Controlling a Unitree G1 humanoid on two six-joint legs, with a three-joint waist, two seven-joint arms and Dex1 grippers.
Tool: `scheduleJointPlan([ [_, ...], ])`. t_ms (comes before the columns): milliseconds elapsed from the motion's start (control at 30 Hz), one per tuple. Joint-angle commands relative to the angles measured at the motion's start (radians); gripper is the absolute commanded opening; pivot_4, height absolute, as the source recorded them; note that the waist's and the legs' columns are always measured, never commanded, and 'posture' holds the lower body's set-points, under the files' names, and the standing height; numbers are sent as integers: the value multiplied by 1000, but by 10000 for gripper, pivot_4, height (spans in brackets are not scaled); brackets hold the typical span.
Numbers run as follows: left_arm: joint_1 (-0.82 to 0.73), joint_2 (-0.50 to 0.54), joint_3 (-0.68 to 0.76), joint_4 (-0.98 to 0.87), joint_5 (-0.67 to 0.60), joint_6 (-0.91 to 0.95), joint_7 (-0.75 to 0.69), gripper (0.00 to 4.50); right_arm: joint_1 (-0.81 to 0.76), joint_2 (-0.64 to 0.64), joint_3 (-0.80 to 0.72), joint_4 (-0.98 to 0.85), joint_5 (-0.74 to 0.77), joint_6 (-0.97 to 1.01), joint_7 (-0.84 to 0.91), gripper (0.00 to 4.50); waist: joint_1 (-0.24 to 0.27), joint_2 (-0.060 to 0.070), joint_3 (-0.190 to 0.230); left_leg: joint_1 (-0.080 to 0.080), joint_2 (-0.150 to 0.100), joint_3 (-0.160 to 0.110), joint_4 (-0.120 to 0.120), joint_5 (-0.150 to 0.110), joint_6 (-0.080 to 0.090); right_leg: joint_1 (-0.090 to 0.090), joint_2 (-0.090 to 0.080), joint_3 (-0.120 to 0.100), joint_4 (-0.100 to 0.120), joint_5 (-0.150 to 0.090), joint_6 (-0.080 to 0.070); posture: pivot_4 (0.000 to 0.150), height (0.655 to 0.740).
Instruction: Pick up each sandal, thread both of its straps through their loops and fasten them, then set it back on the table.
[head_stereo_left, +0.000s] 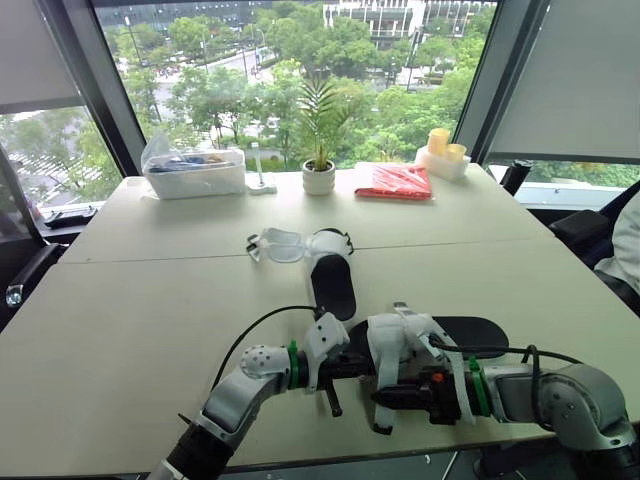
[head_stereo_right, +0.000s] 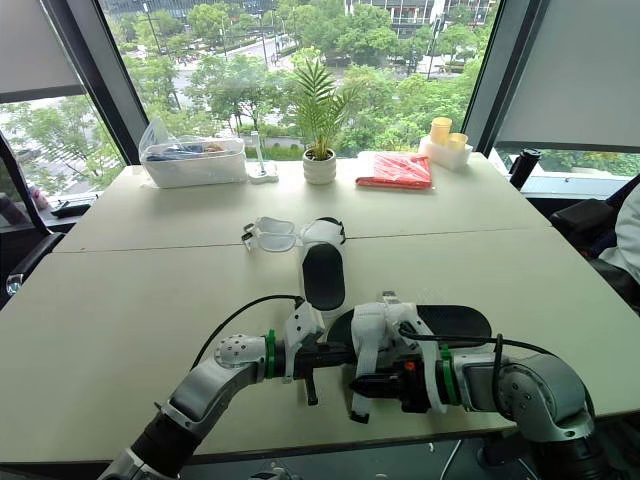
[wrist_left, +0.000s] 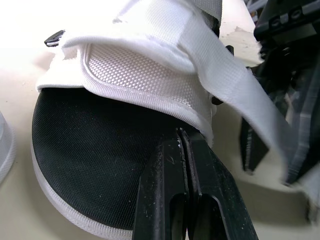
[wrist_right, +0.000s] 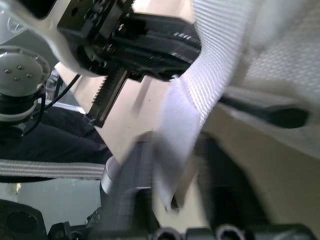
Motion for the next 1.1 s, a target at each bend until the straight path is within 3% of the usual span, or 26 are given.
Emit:
scheduleJointPlan([
  [33, 13, 6, -9, 14, 15, 14, 8, 0, -44, -29, -47, 5, 51, 34, 12, 812, 0, 0, 0, 0, 0, 0, 0, 0, 0, 0, 0, 0, 0, 0, 0, 1500, 7400],
  [300, 9, 4, -9, 21, 16, 12, 10, 0, -324, -145, -77, 151, 160, 163, 118, 812, -1, 0, 0, -1, 0, 0, 0, 0, 0, -1, 0, 0, 0, 0, 0, 1500, 7400],
  [433, 6, -2, -6, 27, 16, 11, 16, 0, -494, -141, 6, 343, 75, 111, 144, 812, 0, 0, 0, -1, 0, 0, 0, 0, 0, -1, 0, 0, 0, 0, 0, 1500, 7400],
  [800, 21, 1, 6, 19, 17, 10, 32, 0, -503, -191, 288, 475, -147, -122, 338, 812, 0, 0, 0, -8, 0, 0, 0, 0, 1, -8, -1, 0, 0, 2, 3, 1500, 7400],
  [1100, 35, 8, 2, 4, 16, 9, 34, 0, -500, -224, 387, 479, -312, -341, 469, 812, -1, 0, 0, -7, 0, 0, 1, 0, 0, -7, 0, 0, 0, 2, 2, 1500, 7400],
])
